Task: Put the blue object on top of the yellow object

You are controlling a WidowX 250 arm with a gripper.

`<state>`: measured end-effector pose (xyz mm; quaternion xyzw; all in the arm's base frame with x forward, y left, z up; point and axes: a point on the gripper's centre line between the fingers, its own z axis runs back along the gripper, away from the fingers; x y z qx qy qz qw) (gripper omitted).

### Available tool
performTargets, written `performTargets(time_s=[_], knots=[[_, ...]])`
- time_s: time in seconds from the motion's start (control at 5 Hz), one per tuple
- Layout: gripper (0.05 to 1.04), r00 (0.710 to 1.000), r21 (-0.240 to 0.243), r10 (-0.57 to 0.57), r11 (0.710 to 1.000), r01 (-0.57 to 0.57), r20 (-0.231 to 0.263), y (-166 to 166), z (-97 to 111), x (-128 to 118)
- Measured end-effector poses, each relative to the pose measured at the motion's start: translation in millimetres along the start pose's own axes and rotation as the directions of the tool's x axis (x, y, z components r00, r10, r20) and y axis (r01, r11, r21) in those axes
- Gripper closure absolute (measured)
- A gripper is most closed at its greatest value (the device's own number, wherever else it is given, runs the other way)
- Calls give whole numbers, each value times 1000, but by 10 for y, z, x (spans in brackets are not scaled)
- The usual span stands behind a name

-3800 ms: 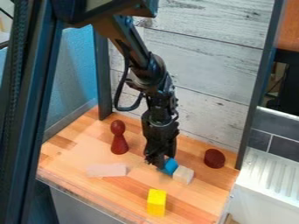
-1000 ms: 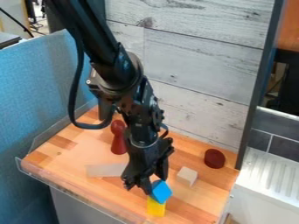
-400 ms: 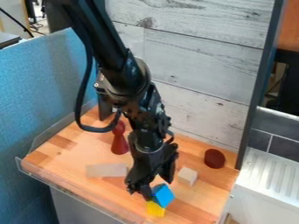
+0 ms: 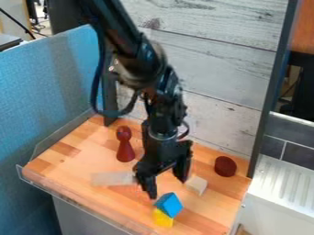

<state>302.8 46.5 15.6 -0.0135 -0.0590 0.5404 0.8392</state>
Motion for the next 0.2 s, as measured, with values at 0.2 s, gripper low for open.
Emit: performTargets(time_s=[0.2], knots=[[83, 999, 33, -39, 999, 40, -5, -17, 130, 26]])
